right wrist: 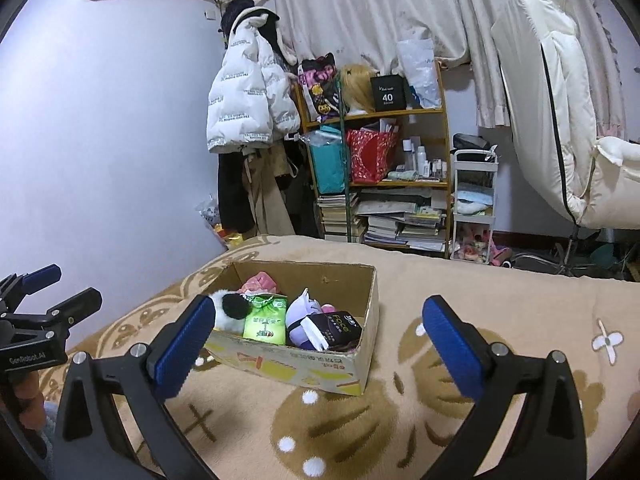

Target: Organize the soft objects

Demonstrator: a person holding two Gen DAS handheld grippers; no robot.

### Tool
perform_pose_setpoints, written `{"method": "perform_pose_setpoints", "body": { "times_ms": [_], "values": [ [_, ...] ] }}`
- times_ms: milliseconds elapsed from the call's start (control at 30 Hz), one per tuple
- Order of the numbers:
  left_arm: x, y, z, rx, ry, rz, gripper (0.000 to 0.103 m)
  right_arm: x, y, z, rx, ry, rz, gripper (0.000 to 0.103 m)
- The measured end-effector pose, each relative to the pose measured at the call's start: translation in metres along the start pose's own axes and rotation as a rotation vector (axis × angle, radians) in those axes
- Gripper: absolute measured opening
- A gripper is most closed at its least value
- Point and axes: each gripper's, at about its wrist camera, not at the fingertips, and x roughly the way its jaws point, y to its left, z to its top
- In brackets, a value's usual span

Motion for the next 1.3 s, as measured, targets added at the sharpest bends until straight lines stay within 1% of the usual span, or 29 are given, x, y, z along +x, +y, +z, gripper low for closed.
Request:
{"method": "perform_pose_setpoints", "body": {
  "times_ms": [233,433,833,967,1300],
  "values": [
    [-0.020,0.006,-0.004,-0.014,-0.021,0.009,0.100,-0.021,0.002,-0.001,0.004,-0.027,-0.009,0.103],
    [-0.024,0.007,-0.007,-0.017,-0.018,0.014,0.101,-0.029,0.005,-0.004,0.001,-0.040,-0.015,0.103],
    [-0.015,0.009,-0.009,-0.018,-0.002,0.013,0.101,-0.028,0.004,-0.009,0.003,-0.019,-0.024,0.103],
    [-0.015,0.009,-0.009,-0.007,-0.001,0.016,0.101,-0.026,0.001,-0.012,0.006,-0.007,-0.029,0.103],
    [0.002,0.002,-0.014,0.016,0.018,0.007,0.101,-0.018,-0.002,-0.012,0.015,0.012,-0.030,0.103]
  ]
}}
